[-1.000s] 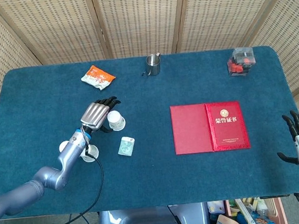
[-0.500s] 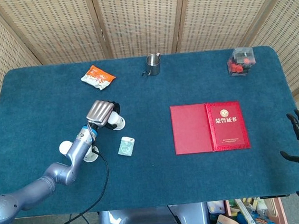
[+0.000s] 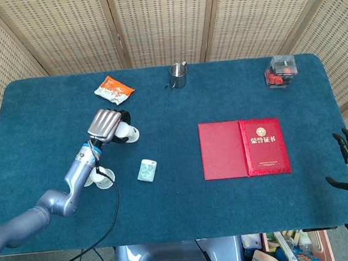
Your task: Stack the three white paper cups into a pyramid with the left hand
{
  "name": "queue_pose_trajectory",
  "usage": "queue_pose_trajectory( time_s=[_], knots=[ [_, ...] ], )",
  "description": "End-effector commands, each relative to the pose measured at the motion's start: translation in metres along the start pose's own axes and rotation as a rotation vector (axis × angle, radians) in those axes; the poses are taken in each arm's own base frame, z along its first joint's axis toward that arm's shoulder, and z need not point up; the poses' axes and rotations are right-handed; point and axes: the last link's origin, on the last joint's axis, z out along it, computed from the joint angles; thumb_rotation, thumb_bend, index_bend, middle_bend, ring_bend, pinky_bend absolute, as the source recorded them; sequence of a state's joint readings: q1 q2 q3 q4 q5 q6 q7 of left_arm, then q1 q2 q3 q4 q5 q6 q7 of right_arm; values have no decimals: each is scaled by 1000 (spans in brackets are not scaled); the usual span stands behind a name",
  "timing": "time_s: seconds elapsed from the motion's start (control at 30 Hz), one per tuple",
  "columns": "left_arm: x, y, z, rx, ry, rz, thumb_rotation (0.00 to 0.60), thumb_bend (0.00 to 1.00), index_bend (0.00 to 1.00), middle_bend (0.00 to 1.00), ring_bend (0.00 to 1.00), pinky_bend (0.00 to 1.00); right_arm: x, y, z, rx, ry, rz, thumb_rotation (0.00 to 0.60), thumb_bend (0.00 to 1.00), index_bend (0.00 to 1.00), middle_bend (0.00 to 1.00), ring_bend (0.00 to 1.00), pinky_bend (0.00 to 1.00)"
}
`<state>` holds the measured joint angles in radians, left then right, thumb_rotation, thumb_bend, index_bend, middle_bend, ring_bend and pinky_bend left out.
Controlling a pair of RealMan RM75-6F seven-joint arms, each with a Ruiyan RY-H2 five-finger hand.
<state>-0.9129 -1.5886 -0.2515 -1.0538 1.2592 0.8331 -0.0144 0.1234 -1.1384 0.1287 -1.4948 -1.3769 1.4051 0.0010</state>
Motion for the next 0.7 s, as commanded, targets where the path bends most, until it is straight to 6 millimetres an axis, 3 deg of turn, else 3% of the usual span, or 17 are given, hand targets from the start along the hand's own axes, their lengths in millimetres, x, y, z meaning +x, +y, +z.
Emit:
queue_pose_trajectory(
  time_s=[0.03,0.23,0.3,0.4,0.7],
  knots=[
    [45,-19,-33,-27,72,-40,600,229,547,503,492,456,0,-1,-1,5,2,-2,600,0,101,0,0,0],
    [76,-48,-96,-32,40,-67,600,229,547,503,491,454,0,-5,-2,12,4,-7,600,0,100,0,0,0],
    [79,-60,-121,-13,16,-70,600,229,547,502,492,453,0,-6,-2,17,5,-10,600,0,100,0,0,0],
    [76,-69,-142,-8,-16,-85,600,229,547,502,491,450,0,-8,-2,20,6,-11,600,0,100,0,0,0],
    [55,-74,-168,-41,-81,-45,600,228,547,502,492,450,-2,-13,-3,31,2,-18,600,0,101,0,0,0]
  ],
)
